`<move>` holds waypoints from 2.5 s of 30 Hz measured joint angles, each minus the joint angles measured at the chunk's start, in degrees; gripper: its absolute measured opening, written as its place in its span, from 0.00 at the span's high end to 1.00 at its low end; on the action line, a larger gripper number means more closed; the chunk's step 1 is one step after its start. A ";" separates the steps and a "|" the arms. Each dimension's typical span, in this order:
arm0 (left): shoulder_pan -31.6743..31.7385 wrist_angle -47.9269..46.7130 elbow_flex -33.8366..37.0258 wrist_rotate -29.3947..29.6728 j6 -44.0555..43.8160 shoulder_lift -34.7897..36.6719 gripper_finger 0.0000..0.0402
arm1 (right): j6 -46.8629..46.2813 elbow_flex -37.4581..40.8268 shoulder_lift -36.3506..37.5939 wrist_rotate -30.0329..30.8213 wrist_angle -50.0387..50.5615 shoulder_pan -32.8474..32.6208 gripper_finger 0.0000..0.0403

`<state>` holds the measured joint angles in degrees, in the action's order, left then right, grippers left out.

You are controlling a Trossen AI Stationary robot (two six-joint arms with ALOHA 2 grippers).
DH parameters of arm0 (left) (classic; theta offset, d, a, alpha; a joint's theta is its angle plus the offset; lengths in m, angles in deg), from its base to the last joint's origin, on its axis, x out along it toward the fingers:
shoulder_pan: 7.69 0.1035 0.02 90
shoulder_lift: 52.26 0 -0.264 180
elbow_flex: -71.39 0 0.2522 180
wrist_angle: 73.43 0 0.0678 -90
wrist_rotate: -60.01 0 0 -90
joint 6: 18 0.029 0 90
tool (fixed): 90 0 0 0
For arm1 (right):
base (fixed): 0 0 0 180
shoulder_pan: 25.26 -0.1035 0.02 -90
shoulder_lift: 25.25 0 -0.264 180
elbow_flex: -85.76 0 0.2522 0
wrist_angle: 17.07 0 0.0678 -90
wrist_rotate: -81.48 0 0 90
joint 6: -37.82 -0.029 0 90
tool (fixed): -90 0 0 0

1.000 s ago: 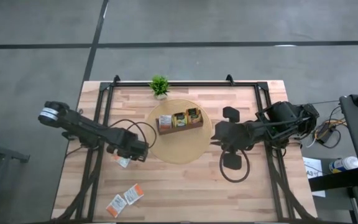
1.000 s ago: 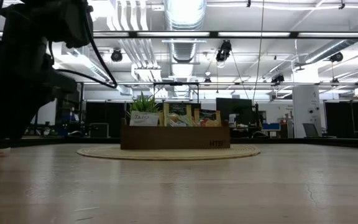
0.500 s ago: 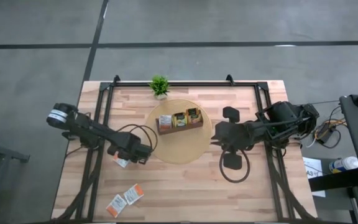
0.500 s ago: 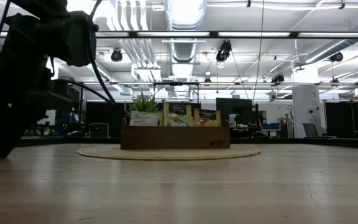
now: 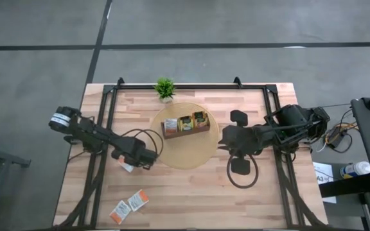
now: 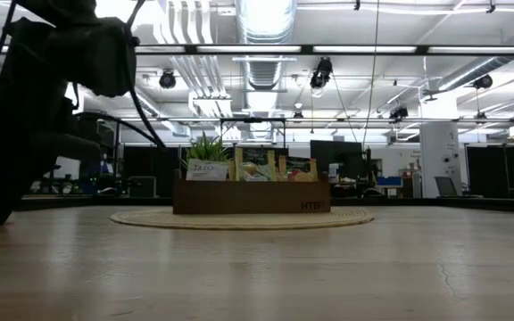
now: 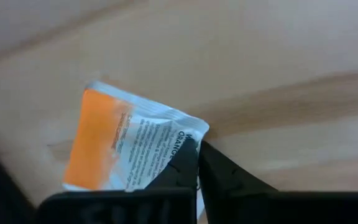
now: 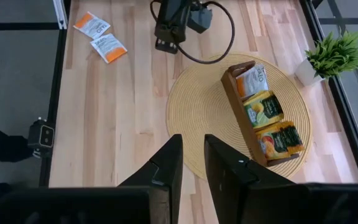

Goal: Pick & Place Tea
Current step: Put the white tea bag into the left section of the wooden organizer

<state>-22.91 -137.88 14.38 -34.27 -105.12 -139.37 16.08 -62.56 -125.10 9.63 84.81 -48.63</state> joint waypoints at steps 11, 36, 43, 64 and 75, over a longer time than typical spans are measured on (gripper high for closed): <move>-0.01 -3.93 -3.65 3.81 -0.21 3.46 1.00 | 2.23 0.00 0.00 -0.13 0.09 0.00 0.84; 1.38 15.92 -13.72 42.60 -11.96 12.27 1.00 | 5.87 0.00 2.39 -0.59 1.92 -4.17 0.84; 1.87 21.37 -13.72 51.96 -18.62 12.27 1.00 | 5.93 0.00 6.53 -0.13 1.92 -4.52 0.84; 4.54 33.02 -12.97 62.91 -39.97 5.43 1.00 | 13.33 0.00 11.51 5.73 1.90 -4.50 0.84; 5.63 39.35 -9.98 58.88 -33.87 6.32 1.00 | 14.31 0.00 11.76 10.50 1.89 -4.50 0.84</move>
<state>-17.28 -98.54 4.40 24.61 -138.99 -133.05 30.39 -62.56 -113.34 20.13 86.70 -53.13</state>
